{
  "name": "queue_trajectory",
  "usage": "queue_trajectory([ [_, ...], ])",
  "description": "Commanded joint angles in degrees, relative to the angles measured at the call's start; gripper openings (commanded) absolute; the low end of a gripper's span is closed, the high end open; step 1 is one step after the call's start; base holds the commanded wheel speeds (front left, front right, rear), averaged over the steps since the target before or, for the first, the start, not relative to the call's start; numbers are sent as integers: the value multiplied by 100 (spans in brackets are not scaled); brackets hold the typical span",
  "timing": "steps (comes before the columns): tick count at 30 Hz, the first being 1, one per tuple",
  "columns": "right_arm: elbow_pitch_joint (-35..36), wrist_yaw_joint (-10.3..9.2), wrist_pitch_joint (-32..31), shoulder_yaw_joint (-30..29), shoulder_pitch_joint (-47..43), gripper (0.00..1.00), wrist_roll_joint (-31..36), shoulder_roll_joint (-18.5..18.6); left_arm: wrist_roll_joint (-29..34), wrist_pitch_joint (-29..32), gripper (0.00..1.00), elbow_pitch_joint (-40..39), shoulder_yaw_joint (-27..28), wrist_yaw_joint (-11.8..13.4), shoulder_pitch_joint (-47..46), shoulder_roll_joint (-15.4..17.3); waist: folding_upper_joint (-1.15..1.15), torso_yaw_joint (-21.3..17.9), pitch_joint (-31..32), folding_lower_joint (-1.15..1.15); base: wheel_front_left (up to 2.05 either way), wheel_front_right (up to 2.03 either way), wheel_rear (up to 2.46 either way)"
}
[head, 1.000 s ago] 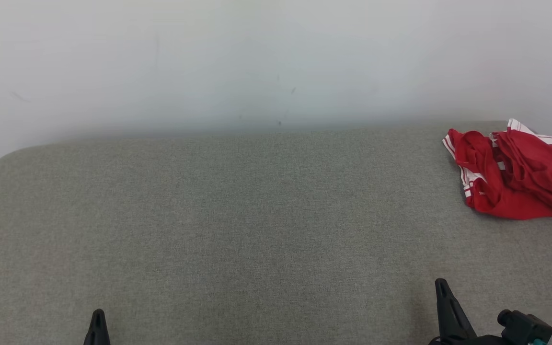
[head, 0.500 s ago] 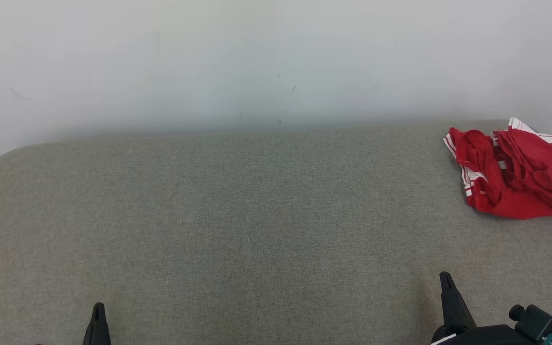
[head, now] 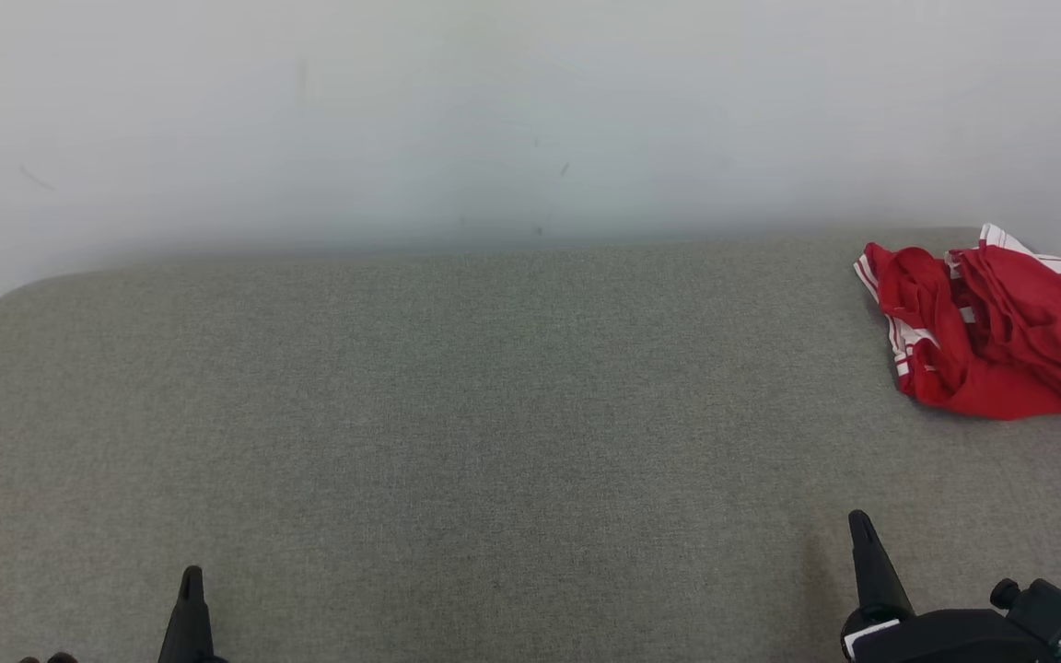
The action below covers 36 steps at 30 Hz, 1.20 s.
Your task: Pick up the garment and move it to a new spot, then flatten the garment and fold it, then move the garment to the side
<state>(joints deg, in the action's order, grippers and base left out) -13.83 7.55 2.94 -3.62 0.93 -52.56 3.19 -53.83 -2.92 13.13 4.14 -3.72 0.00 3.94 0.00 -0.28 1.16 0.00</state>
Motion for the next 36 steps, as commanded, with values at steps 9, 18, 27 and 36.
queue_trajectory([
  [9,45,-5,-175,-66,183,0,-716,-12,-686,160,0,-26,62,-89,-209,-17,0,4,-16,0,0,0,0],
  [18,34,-6,-330,-113,254,0,-1347,-17,-1313,316,0,-2,101,-143,-299,-33,0,7,-34,0,0,0,0],
  [27,25,-7,-456,-150,315,0,-1880,-21,-1818,447,0,16,129,-193,-376,-50,0,11,-51,0,0,0,0],
  [36,15,-8,-573,-184,371,0,-2357,-26,-2297,564,0,33,159,-239,-439,-63,0,14,-67,0,0,0,0],
])
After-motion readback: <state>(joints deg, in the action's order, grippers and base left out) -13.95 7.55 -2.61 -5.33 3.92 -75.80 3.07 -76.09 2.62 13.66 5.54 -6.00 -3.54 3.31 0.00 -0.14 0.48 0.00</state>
